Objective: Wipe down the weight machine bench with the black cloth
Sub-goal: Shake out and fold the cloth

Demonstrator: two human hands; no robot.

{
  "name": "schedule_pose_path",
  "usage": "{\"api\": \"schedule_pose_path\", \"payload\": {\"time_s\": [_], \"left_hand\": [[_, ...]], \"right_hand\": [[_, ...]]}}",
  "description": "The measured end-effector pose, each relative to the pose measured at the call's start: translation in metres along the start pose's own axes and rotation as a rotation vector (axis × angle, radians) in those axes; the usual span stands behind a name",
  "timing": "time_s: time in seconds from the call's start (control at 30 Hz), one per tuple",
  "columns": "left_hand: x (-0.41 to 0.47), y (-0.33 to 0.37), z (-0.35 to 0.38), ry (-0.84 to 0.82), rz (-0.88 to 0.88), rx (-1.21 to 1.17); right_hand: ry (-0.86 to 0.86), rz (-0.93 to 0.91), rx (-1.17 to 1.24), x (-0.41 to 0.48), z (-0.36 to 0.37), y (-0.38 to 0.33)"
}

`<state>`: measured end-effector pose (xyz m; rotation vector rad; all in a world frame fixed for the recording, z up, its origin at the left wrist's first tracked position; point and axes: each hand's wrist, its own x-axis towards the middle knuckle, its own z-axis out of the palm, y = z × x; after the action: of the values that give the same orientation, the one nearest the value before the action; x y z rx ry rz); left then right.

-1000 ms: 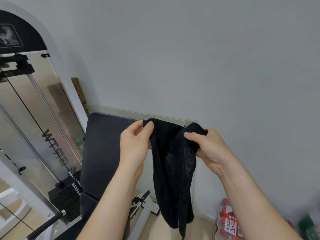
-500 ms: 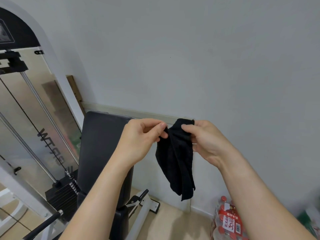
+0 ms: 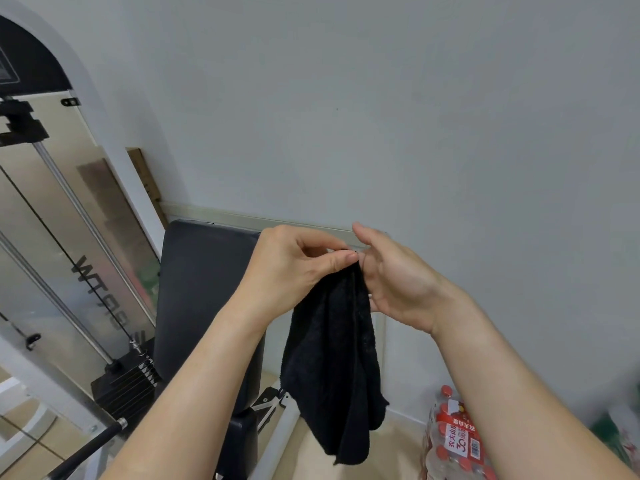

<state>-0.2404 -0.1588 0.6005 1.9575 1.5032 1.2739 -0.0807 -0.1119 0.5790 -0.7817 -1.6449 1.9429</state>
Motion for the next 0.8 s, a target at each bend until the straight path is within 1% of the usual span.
{"api": "schedule_pose_path", "payload": {"time_s": [0.07,0.17,0.23,0.3,0.37,0.43,0.47,0.53,0.6,0.7,0.8], "left_hand": [[0.0,0.0,0.002,0.025,-0.004,0.017],[0.002,0.001,0.003,0.066,-0.049,0.06],[0.004,0.002,0.001,0.068,-0.073,0.088],[0.002,0.004,-0.002,0.061,-0.068,0.004],[-0.003,0.002,-0.002,0.08,-0.061,-0.153],[-0.011,-0.005,0.002,0.075,-0.071,-0.185],[-0.015,-0.011,0.005,0.034,-0.087,-0.157],[-0.019,-0.021,0.011,-0.107,-0.122,-0.087],[-0.022,-0.026,0.016,-0.22,-0.126,0.037],[-0.022,-0.031,0.019,-0.274,-0.08,0.331],[-0.021,-0.034,0.022,-0.278,0.083,0.579]], "right_hand": [[-0.046,-0.032,0.012,-0.002,0.002,0.001],[-0.085,-0.111,-0.077,-0.003,0.003,0.006],[-0.08,-0.154,-0.113,-0.003,0.001,0.009],[-0.037,-0.192,-0.08,-0.004,-0.003,0.008],[0.013,-0.216,-0.022,-0.005,-0.009,0.005],[0.073,-0.204,-0.003,-0.008,-0.015,0.0],[0.1,-0.193,-0.003,-0.009,-0.017,-0.002],[0.148,-0.171,-0.011,-0.012,-0.018,-0.004],[0.232,-0.15,-0.08,-0.017,-0.019,-0.004],[0.4,-0.158,-0.164,-0.028,-0.026,-0.003],[0.484,-0.168,-0.336,-0.041,-0.029,-0.004]]}}
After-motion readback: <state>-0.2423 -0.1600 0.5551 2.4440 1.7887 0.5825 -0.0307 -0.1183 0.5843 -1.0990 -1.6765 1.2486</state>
